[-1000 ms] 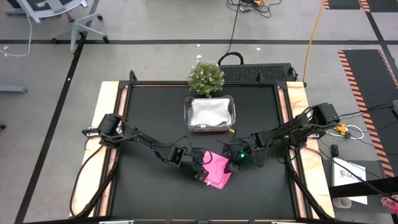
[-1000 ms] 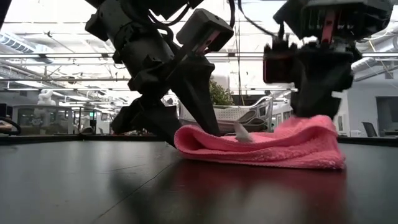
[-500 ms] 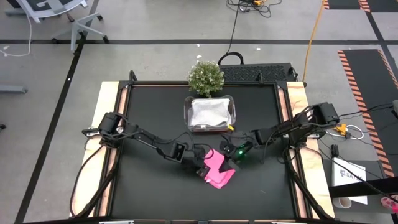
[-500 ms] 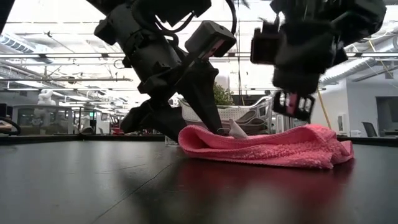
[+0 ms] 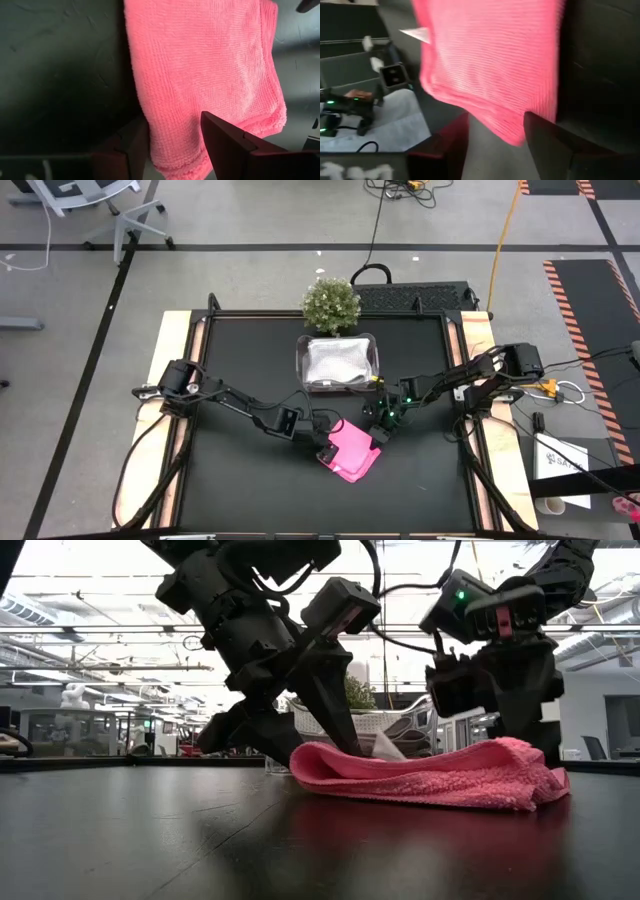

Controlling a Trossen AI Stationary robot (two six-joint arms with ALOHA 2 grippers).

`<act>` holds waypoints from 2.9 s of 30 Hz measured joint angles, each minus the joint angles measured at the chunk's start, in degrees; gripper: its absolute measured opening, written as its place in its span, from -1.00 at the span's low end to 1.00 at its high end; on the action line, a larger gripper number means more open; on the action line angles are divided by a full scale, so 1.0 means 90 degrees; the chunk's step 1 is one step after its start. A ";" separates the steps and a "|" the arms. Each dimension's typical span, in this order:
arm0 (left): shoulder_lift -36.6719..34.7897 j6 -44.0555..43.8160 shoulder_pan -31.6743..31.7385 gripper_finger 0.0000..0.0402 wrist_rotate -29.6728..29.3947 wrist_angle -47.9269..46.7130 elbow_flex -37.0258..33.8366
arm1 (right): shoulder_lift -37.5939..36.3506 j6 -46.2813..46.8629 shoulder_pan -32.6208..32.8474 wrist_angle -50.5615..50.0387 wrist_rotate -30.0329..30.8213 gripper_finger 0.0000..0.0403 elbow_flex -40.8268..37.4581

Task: Fold microfiber towels
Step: Put the pink microfiber towel into the transparent bin

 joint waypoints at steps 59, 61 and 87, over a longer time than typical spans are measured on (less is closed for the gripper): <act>-0.0002 0.0163 0.0126 -0.10 0.0147 0.0008 0.0005 | 0.0038 0.0653 0.0708 -0.0310 0.1884 0.05 0.0024; -0.0002 0.0162 0.0143 -0.10 0.0147 0.0040 0.0005 | 0.0104 0.0719 0.0766 -0.0271 0.1891 0.05 0.0024; -0.0003 0.0525 0.0218 -0.96 -0.0034 0.0090 0.0000 | 0.0454 0.0404 0.0872 0.0210 0.2475 -0.98 -0.0001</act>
